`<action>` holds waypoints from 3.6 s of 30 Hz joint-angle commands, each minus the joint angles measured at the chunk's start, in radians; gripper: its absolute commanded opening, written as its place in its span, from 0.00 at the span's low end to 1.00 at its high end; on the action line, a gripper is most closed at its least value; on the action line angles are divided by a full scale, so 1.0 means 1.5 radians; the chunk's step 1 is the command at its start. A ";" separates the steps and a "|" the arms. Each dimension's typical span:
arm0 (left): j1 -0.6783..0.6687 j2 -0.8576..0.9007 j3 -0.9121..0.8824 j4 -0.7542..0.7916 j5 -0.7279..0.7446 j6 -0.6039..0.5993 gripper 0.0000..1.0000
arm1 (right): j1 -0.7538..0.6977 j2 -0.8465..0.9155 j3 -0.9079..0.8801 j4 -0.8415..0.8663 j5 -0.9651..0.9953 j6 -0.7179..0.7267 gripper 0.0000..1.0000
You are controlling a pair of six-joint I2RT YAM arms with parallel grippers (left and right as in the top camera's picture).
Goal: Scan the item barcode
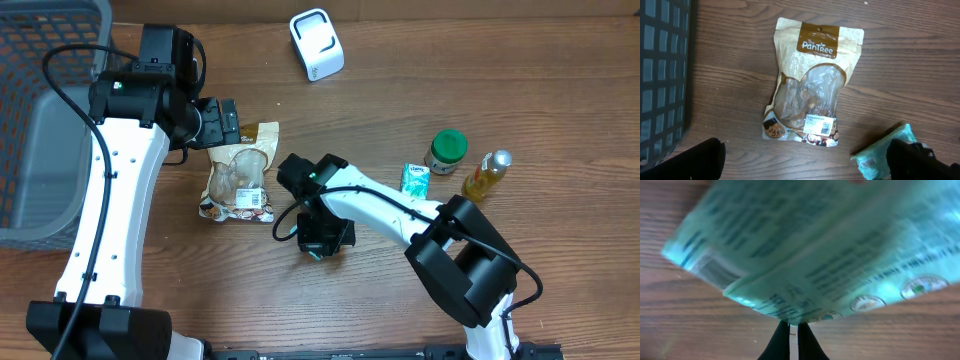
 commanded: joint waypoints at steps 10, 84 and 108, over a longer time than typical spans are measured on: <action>-0.002 0.005 -0.001 0.000 0.003 0.006 1.00 | 0.004 -0.002 -0.007 0.104 0.065 0.007 0.19; -0.002 0.005 -0.001 0.000 0.003 0.006 1.00 | -0.175 -0.025 0.149 0.069 0.093 -0.088 1.00; -0.002 0.005 -0.001 0.000 0.003 0.006 1.00 | -0.175 -0.025 0.149 0.069 0.093 -0.088 1.00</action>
